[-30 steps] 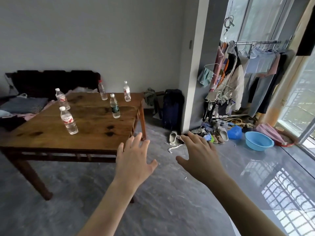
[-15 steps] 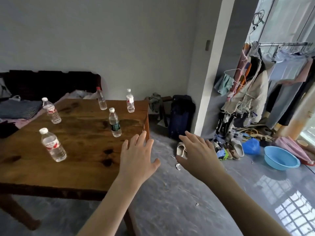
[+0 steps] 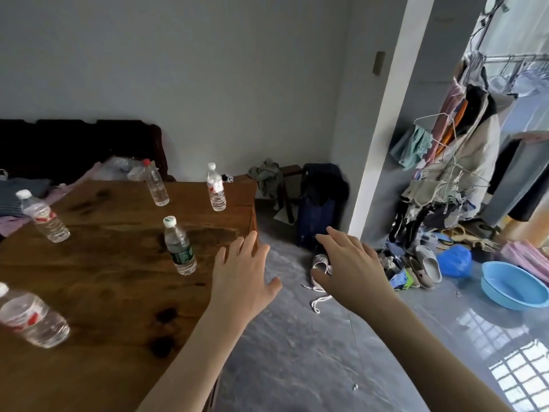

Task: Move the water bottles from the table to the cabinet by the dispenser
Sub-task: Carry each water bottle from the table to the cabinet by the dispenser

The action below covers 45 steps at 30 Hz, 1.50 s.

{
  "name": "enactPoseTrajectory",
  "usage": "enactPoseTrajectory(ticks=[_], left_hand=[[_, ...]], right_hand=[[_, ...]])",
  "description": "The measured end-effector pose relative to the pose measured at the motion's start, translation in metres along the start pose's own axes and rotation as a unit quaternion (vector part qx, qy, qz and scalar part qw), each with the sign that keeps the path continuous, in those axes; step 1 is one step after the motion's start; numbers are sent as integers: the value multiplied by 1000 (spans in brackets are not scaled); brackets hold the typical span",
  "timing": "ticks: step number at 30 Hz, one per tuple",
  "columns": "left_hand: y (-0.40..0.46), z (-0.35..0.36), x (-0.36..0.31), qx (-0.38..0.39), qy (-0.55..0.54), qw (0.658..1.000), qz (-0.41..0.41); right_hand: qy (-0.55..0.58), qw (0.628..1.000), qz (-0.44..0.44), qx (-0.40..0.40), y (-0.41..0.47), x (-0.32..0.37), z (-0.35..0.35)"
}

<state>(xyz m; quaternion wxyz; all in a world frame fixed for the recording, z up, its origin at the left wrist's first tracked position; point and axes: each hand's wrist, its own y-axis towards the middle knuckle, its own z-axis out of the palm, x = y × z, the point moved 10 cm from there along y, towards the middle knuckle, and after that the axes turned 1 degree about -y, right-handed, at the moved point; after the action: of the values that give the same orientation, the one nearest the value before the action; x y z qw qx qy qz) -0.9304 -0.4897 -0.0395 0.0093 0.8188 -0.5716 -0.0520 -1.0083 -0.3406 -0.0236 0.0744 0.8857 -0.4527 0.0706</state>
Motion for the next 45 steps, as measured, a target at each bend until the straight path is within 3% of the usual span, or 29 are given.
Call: enactPoseTrajectory(ticks=[12,22,37,45], left_hand=[[203,34,-3,22,-21,996,-81],[320,62,31,43,-24,989,-138],[537,94,116,29,-51,986,-157],[559,136,158,75,-82,975,-194]], right_hand=[[16,998,-55,29,220,-69,5],[37,991,-107,69,358,-75,38],[7,980,-174,92,599,-29,72],[12,959,-239,153,665,33,126]])
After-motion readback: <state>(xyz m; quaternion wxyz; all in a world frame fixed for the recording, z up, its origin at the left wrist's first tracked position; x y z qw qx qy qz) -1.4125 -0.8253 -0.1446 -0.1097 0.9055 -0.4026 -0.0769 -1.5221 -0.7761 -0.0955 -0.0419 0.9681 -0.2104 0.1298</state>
